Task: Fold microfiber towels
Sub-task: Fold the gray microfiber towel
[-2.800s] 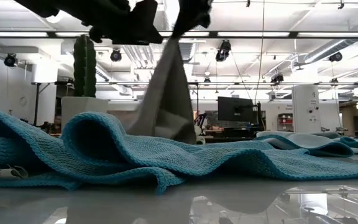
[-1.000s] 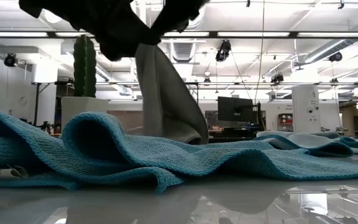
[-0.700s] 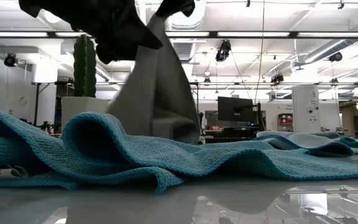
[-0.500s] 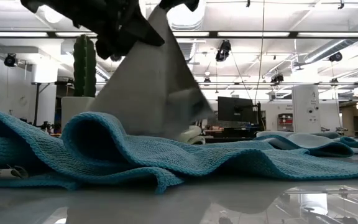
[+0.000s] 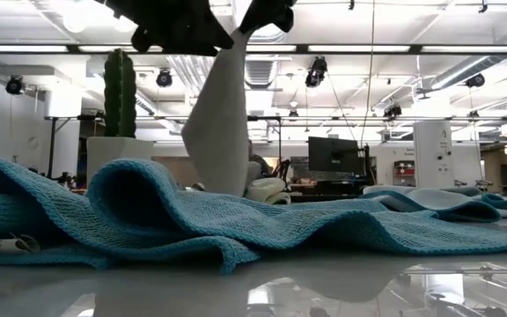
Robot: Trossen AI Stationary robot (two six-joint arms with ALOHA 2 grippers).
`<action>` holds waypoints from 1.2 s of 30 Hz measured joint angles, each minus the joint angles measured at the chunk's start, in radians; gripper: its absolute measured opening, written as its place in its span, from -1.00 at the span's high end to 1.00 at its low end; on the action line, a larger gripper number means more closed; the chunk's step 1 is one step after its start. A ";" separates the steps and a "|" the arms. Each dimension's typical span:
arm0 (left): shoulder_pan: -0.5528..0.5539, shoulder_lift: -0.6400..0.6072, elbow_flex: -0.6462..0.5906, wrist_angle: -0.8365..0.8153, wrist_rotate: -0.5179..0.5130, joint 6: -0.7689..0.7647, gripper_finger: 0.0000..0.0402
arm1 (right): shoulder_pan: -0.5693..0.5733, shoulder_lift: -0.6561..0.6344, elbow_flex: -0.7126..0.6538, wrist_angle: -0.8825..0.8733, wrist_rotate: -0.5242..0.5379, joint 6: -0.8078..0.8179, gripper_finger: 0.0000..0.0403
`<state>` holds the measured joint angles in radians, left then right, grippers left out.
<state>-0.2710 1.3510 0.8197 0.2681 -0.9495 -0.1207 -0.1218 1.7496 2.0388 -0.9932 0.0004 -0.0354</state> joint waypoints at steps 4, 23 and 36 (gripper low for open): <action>0.001 0.075 -0.012 0.142 -0.039 0.030 -0.10 | -0.020 0.005 0.000 -0.007 -0.001 0.011 0.94; 0.037 0.423 0.163 0.501 -0.456 0.308 -0.10 | -0.034 0.005 0.000 -0.065 -0.178 0.192 0.94; -0.022 0.191 0.135 0.149 0.178 0.467 -0.10 | -0.012 -0.031 0.001 -0.090 -0.619 0.251 0.94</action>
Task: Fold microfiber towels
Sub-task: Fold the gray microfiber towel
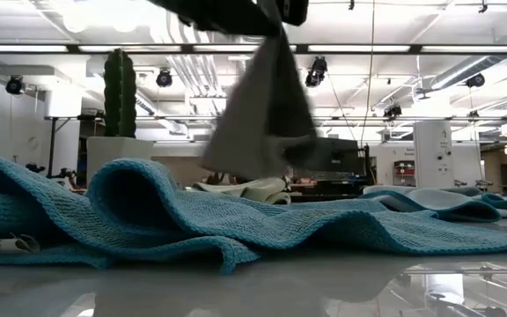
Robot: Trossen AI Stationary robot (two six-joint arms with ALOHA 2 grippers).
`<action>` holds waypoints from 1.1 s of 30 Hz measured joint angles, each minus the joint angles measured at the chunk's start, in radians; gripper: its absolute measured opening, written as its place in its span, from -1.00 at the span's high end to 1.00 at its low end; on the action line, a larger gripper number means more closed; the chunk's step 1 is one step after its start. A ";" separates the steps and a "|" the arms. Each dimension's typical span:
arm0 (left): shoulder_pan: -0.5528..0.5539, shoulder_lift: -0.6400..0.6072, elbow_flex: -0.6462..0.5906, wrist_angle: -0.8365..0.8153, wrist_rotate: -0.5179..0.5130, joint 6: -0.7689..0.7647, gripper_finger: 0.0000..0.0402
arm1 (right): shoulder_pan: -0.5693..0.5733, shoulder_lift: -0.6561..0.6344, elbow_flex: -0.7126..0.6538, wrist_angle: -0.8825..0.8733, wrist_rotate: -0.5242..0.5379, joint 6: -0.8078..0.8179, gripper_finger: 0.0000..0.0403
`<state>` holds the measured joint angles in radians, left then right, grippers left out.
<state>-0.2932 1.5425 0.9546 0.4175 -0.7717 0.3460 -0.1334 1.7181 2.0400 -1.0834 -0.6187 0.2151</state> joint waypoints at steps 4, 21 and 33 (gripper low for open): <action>0.047 -0.136 -0.013 -0.286 0.306 -0.206 -0.10 | 0.007 -0.005 -0.011 -0.004 0.069 -0.109 0.94; 0.121 -0.097 -0.224 -0.127 0.222 -0.419 -0.10 | -0.048 -0.006 -0.252 0.163 0.205 -0.131 0.94; 0.122 0.000 -0.217 0.112 0.285 -0.414 -0.10 | -0.048 -0.046 -0.103 0.177 0.168 -0.194 0.94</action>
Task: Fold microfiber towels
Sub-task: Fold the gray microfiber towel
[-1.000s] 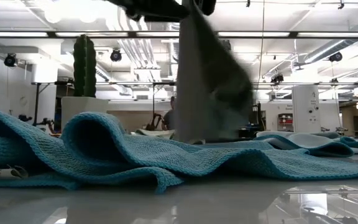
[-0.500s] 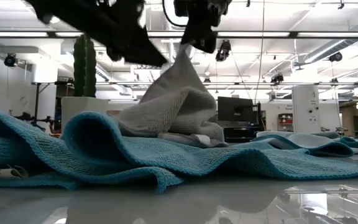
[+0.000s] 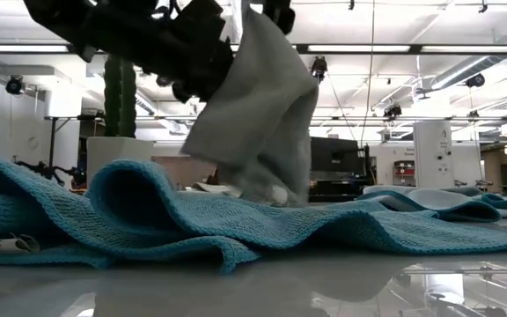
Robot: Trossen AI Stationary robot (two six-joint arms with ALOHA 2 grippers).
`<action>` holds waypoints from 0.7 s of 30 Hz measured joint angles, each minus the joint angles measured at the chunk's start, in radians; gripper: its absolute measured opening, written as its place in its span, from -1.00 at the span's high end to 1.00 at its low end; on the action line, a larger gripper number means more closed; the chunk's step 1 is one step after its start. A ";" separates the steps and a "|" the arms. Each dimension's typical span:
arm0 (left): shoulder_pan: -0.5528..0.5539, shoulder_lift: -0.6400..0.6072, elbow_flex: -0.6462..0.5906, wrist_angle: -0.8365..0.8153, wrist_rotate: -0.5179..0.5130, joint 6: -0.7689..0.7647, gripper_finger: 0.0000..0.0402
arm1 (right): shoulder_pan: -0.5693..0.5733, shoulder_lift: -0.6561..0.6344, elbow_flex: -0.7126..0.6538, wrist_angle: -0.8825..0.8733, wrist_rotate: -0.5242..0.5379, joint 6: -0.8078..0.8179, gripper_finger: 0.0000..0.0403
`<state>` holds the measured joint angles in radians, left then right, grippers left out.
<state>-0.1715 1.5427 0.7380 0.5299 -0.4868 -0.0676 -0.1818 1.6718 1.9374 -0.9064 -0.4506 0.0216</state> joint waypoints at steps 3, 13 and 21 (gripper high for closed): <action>0.000 -0.001 0.000 0.059 0.001 0.003 -0.10 | 0.000 -0.015 0.034 -0.002 -0.005 0.000 0.94; 0.004 0.002 0.010 0.170 -0.196 0.055 0.02 | 0.017 -0.078 0.083 0.000 -0.037 0.004 0.94; 0.003 0.000 0.008 0.165 -0.209 0.073 0.93 | 0.048 -0.095 0.081 -0.006 -0.038 0.013 0.94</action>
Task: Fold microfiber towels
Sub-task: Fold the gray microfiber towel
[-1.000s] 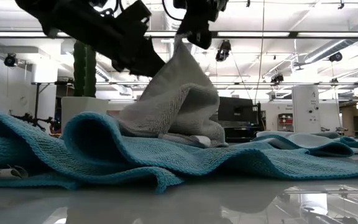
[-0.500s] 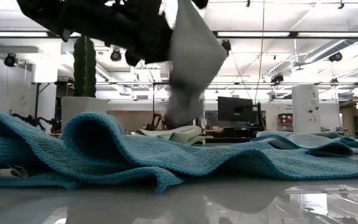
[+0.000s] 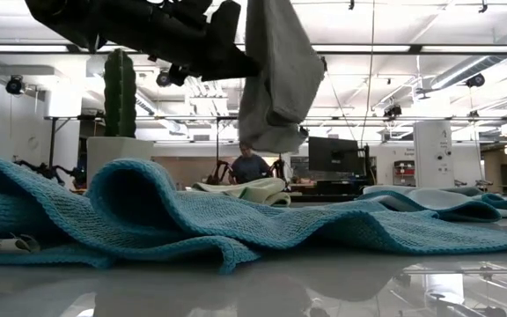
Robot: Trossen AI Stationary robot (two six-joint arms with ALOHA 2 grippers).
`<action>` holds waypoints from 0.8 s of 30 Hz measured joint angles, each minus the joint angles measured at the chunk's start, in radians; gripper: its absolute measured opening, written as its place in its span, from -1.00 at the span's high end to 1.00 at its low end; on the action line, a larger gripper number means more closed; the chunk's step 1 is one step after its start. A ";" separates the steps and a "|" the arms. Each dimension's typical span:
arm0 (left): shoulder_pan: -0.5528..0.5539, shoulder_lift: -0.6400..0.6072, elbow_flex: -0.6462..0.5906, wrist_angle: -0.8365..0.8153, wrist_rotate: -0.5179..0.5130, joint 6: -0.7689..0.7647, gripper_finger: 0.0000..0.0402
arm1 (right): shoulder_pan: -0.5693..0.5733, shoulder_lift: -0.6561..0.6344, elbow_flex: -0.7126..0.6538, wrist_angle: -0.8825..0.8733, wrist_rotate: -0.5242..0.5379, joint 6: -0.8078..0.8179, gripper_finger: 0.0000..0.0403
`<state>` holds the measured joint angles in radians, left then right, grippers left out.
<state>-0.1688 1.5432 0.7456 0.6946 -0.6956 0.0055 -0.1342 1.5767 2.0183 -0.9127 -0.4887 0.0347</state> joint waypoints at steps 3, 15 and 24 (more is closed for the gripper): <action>-0.003 -0.006 0.000 -0.003 -0.024 0.026 0.97 | 0.009 0.000 -0.001 -0.012 0.001 -0.009 0.94; -0.068 -0.365 -0.002 -0.404 0.087 0.079 1.00 | 0.010 0.006 -0.063 -0.273 0.142 -0.141 0.94; -0.063 -0.572 -0.002 -0.811 0.333 -0.091 1.00 | 0.014 0.009 -0.112 -0.202 0.382 -0.136 0.94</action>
<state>-0.2315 0.9709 0.7441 -0.1164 -0.3629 -0.0857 -0.1199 1.5860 1.9060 -1.1151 -0.1064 -0.1017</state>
